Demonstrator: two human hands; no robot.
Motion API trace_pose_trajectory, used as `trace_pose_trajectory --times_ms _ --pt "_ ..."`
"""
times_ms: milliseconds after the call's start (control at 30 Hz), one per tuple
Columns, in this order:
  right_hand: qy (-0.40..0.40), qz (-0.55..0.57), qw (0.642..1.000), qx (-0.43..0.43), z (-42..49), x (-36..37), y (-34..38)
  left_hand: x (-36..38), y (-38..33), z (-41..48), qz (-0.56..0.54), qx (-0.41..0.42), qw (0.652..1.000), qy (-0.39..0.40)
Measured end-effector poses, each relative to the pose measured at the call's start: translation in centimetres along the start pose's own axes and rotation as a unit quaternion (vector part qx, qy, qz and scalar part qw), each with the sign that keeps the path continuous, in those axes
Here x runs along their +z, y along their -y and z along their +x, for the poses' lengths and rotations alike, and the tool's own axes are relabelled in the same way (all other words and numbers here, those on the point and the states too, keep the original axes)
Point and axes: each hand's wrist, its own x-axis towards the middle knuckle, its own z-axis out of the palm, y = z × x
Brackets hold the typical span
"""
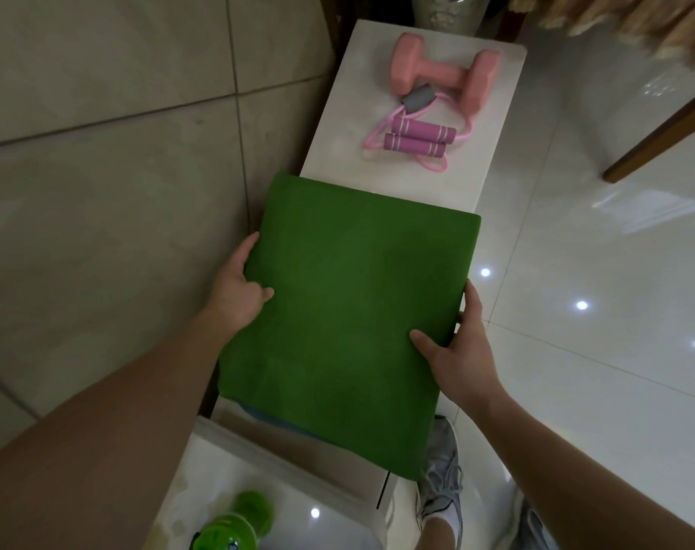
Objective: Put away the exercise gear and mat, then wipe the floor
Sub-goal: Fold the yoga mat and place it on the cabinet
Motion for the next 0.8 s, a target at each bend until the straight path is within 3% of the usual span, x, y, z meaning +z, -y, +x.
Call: trace_pose_trajectory --times_ms 800 --pt "-0.009 -0.061 0.998 0.02 1.9 1.1 -1.4 1.3 3.4 2.1 0.033 0.029 0.998 0.042"
